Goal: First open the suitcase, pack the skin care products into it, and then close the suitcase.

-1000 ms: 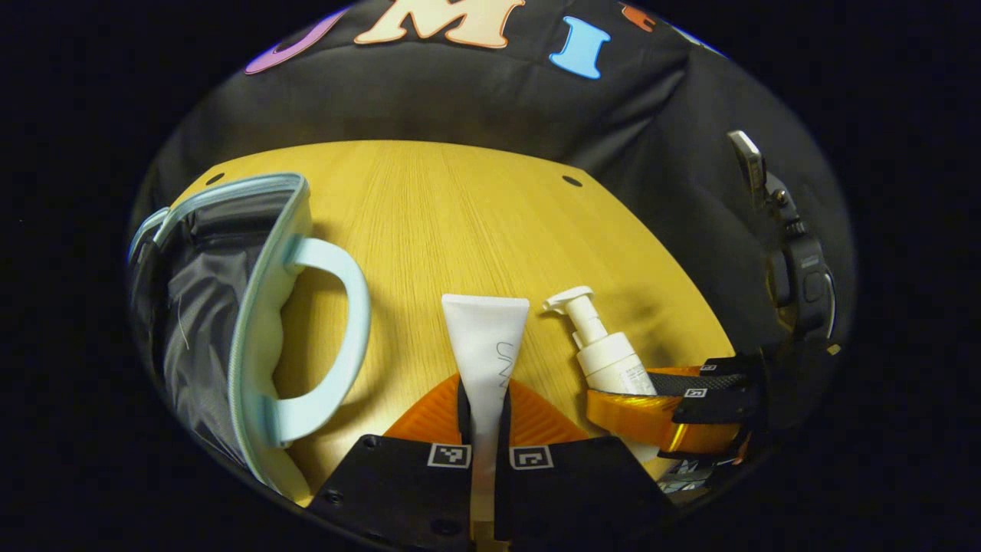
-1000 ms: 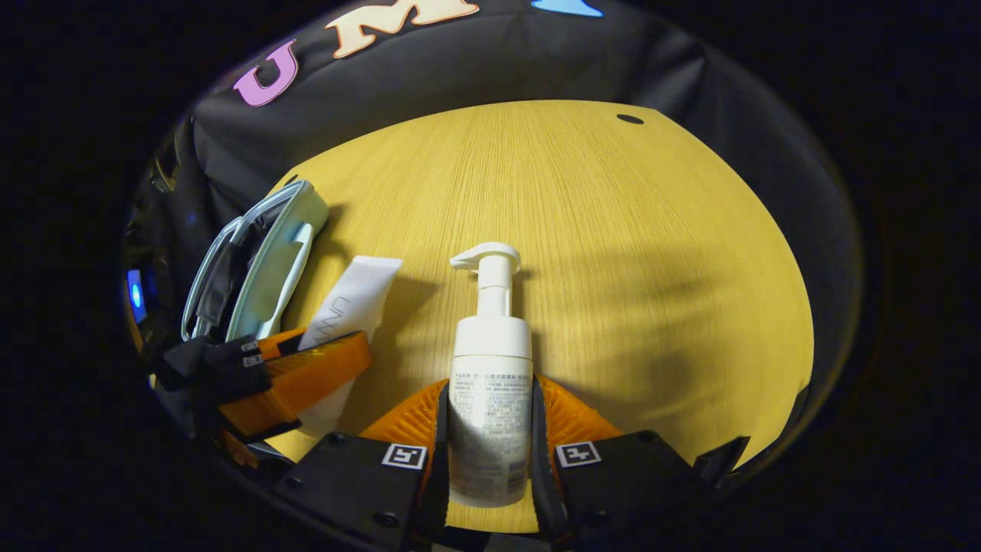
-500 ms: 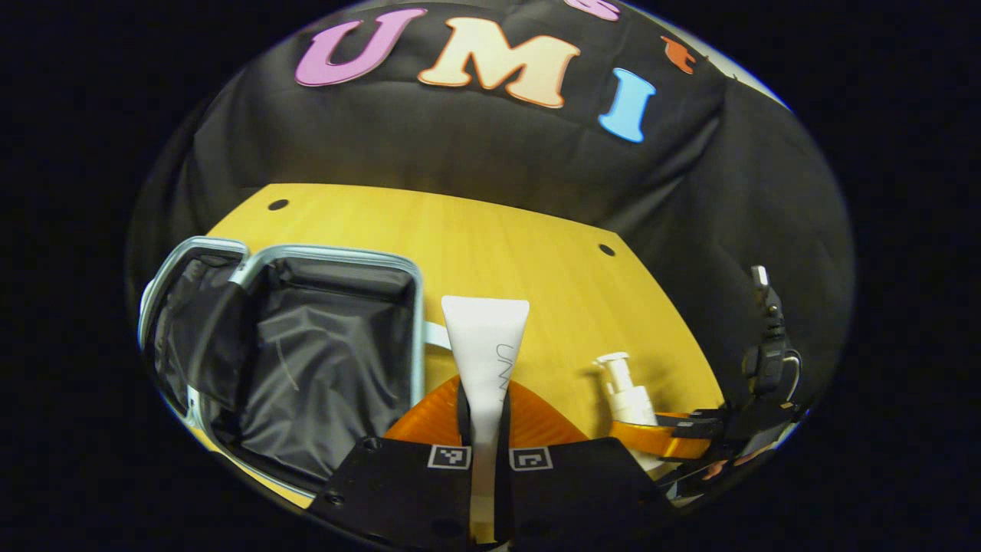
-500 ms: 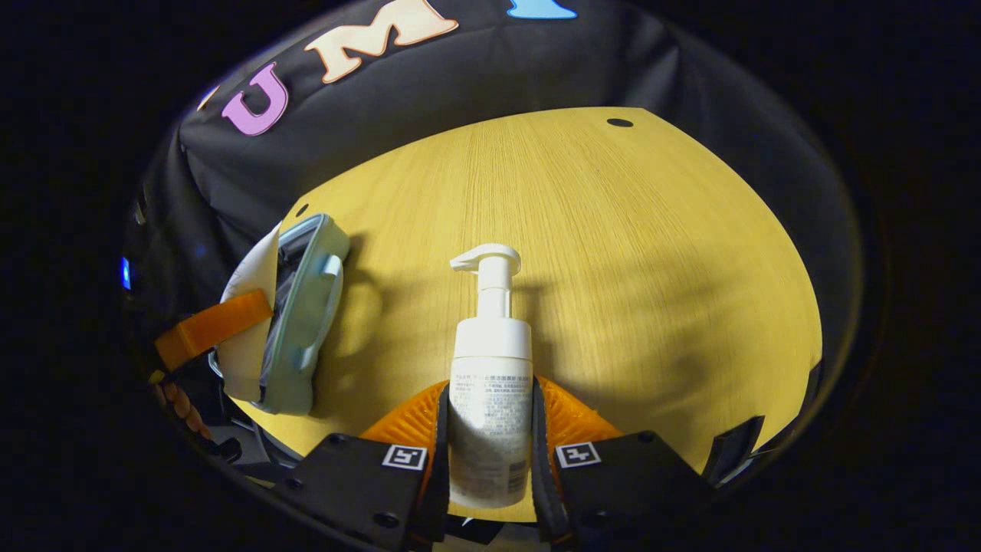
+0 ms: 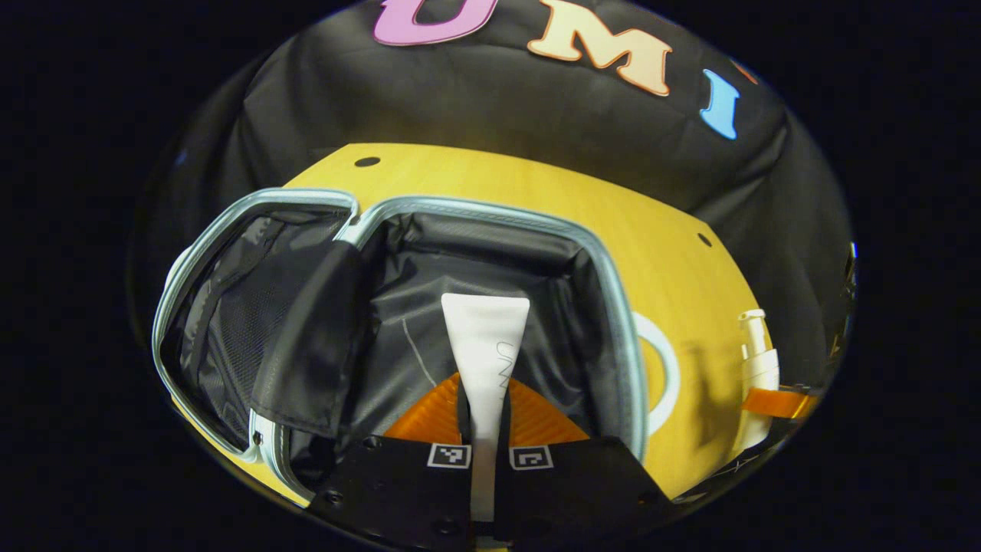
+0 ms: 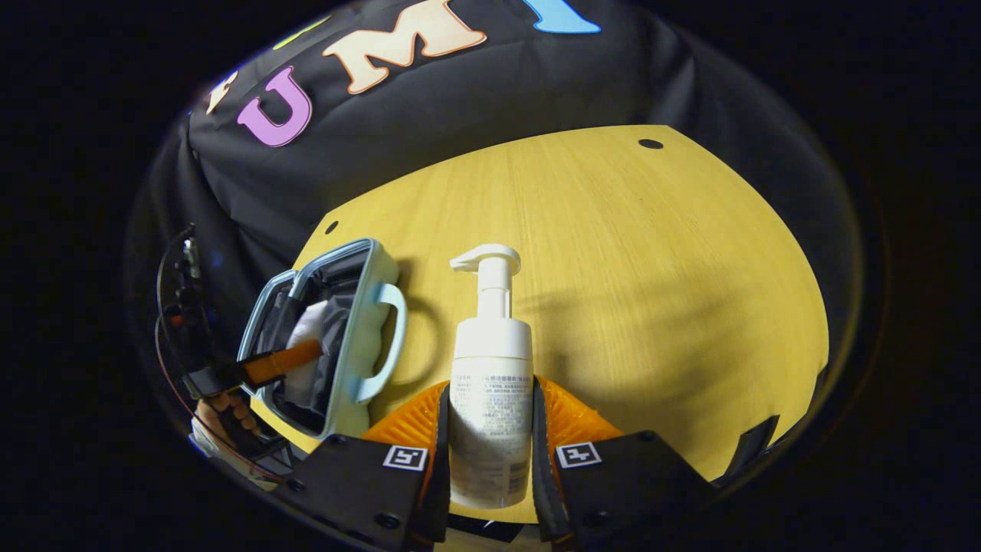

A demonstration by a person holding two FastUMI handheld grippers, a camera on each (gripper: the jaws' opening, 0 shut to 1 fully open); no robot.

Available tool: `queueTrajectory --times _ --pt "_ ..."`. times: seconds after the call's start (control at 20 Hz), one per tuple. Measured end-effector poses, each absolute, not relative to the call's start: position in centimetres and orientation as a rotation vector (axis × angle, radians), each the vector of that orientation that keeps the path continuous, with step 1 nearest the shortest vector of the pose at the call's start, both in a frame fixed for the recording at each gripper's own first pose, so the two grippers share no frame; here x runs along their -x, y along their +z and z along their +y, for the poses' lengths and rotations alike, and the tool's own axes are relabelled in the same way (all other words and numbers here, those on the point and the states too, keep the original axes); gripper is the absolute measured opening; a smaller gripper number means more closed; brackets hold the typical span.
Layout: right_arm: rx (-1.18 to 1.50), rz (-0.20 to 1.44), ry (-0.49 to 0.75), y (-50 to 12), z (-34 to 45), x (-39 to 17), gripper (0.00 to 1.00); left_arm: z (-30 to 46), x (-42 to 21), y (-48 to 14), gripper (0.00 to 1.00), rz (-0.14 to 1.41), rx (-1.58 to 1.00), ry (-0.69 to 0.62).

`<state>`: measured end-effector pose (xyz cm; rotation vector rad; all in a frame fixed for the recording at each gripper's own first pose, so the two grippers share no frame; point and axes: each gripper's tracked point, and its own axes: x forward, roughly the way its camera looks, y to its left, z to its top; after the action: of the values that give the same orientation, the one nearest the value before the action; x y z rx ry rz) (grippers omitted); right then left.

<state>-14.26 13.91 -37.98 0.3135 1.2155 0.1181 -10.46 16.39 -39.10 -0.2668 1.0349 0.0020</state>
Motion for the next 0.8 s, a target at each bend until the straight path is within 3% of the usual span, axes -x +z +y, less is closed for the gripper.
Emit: queueTrajectory --times 0.2,0.35,0.45,0.6,0.7,0.75,0.8 --pt "-0.294 1.189 0.150 -37.2 17.7 12.8 0.45 18.7 11.4 -42.0 0.05 1.097 0.234 0.030" --pt "-0.321 1.171 0.174 -36.2 21.5 11.6 0.46 18.3 10.8 -41.6 0.10 1.063 0.265 -0.027" --pt "-0.330 1.175 0.200 -36.0 24.5 11.0 0.46 18.1 10.9 -40.8 0.20 1.059 0.285 -0.067" --pt "-0.342 1.190 0.231 -36.5 29.2 10.6 0.44 18.3 9.0 -36.2 0.68 0.936 0.322 -0.121" --pt "-0.331 1.222 0.240 -37.9 31.7 10.8 0.46 19.5 7.9 -33.1 0.73 0.854 0.330 -0.142" --pt "-0.324 1.238 0.240 -38.5 32.9 11.1 0.46 20.8 7.7 -32.2 0.69 0.826 0.324 -0.131" --pt "-0.320 1.255 0.242 -39.1 34.0 11.2 0.46 22.4 7.5 -31.6 0.75 0.810 0.318 -0.112"
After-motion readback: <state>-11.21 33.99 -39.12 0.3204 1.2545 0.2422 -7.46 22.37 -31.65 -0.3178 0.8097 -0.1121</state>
